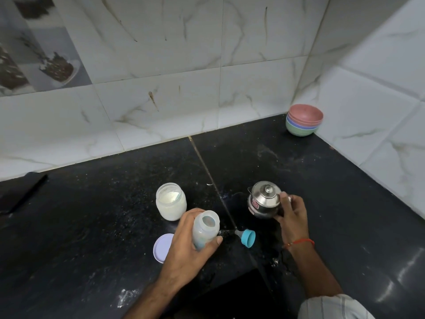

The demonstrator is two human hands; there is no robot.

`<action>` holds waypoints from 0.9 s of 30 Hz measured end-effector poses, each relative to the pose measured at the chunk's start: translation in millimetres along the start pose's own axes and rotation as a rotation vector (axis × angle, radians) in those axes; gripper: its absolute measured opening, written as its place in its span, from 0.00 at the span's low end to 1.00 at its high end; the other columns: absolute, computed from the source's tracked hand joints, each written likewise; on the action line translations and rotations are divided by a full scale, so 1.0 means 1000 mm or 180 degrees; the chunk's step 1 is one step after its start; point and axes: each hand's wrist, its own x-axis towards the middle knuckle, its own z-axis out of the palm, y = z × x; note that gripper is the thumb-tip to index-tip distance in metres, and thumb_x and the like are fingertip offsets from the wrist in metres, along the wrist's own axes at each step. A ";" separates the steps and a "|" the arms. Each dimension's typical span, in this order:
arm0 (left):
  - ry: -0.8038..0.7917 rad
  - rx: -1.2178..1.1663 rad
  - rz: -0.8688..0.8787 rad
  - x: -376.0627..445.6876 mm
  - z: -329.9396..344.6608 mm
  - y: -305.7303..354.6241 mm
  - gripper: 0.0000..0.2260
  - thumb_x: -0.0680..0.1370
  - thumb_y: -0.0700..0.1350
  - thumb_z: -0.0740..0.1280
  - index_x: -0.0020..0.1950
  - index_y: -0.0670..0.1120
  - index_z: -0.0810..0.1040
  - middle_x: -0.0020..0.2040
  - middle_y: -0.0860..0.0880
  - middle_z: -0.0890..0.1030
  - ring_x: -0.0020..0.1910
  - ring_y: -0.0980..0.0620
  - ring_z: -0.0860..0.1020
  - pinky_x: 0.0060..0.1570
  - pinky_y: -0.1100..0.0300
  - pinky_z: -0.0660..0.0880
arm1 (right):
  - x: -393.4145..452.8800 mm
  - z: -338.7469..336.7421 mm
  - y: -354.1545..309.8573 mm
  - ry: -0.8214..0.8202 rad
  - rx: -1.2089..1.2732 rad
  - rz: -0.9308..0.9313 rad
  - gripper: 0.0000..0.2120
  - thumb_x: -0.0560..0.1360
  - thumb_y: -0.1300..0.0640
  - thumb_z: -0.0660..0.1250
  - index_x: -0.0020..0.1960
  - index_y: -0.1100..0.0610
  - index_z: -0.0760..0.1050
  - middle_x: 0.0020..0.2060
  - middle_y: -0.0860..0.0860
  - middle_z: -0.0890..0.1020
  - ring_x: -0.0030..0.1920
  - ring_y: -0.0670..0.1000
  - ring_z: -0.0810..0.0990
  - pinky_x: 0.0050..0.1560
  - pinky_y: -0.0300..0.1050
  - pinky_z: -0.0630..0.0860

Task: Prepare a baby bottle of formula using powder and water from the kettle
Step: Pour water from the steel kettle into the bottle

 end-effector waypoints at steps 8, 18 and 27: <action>-0.0172 0.0080 -0.0008 0.009 0.008 0.002 0.24 0.73 0.46 0.80 0.62 0.63 0.72 0.61 0.57 0.76 0.63 0.54 0.77 0.58 0.66 0.75 | -0.031 0.000 -0.067 -0.0604 -0.0161 -0.0469 0.09 0.80 0.51 0.67 0.42 0.51 0.72 0.39 0.51 0.79 0.39 0.49 0.77 0.38 0.42 0.75; -0.0349 0.0099 -0.0155 0.016 0.013 0.004 0.25 0.73 0.48 0.80 0.63 0.63 0.70 0.62 0.57 0.75 0.62 0.60 0.76 0.57 0.72 0.73 | -0.081 0.014 -0.123 -0.1144 -0.0867 -0.1031 0.14 0.77 0.45 0.71 0.44 0.55 0.73 0.37 0.59 0.73 0.38 0.53 0.70 0.38 0.51 0.70; -0.0443 0.0030 -0.0039 0.010 0.010 0.007 0.25 0.73 0.46 0.80 0.62 0.62 0.71 0.62 0.57 0.76 0.61 0.60 0.76 0.55 0.73 0.73 | -0.105 0.033 -0.147 -0.1326 -0.2199 -0.1720 0.12 0.77 0.49 0.68 0.43 0.56 0.72 0.34 0.49 0.74 0.34 0.43 0.70 0.36 0.36 0.70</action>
